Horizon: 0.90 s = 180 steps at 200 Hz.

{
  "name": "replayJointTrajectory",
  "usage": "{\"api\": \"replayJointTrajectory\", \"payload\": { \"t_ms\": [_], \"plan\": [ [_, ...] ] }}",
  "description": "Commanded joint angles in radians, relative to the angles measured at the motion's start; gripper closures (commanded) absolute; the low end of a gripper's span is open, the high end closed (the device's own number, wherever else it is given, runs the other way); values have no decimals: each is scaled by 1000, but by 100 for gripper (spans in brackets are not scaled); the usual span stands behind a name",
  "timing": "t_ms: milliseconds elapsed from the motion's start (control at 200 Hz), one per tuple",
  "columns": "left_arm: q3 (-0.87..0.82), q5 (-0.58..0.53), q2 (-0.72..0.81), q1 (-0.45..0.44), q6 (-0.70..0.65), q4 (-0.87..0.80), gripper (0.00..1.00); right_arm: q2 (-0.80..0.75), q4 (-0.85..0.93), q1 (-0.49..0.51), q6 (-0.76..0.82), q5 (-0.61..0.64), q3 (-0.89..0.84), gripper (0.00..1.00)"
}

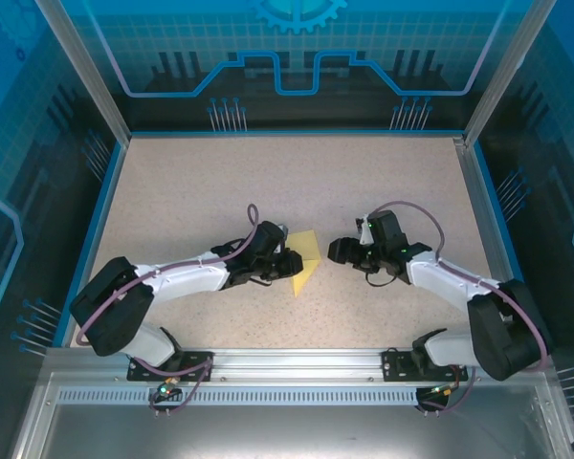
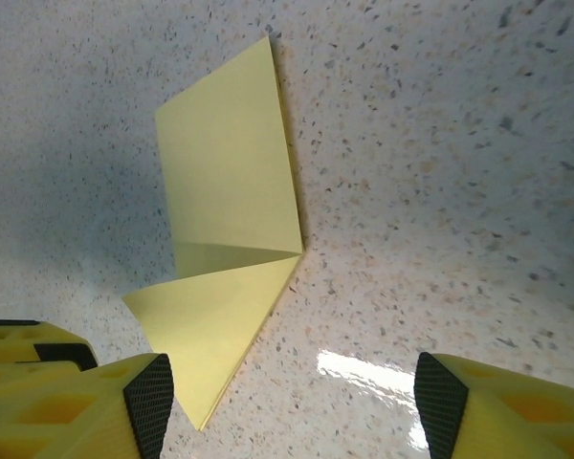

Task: Fold a paper plane with a square sheet of paper (pick it up from the middle)
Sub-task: Third fold the triangle at the center of the table.

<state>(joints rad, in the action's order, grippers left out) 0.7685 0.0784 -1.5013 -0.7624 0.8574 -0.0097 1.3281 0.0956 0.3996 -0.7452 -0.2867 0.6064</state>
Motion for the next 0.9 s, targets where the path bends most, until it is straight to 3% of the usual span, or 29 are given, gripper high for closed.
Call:
{"api": "replayJointTrajectory", "payload": {
  "t_ms": [0,630,895],
  "plan": [
    [39,-46,-34,-3,-11,33,75,45,-61,12,-23,-78,7,31],
    [29,-95,-193,32,45,70,90,285,-125,85,-72,-164,127,45],
    [3,-107,-209,40,57,66,90,355,-113,116,-88,-156,165,50]
  ]
}}
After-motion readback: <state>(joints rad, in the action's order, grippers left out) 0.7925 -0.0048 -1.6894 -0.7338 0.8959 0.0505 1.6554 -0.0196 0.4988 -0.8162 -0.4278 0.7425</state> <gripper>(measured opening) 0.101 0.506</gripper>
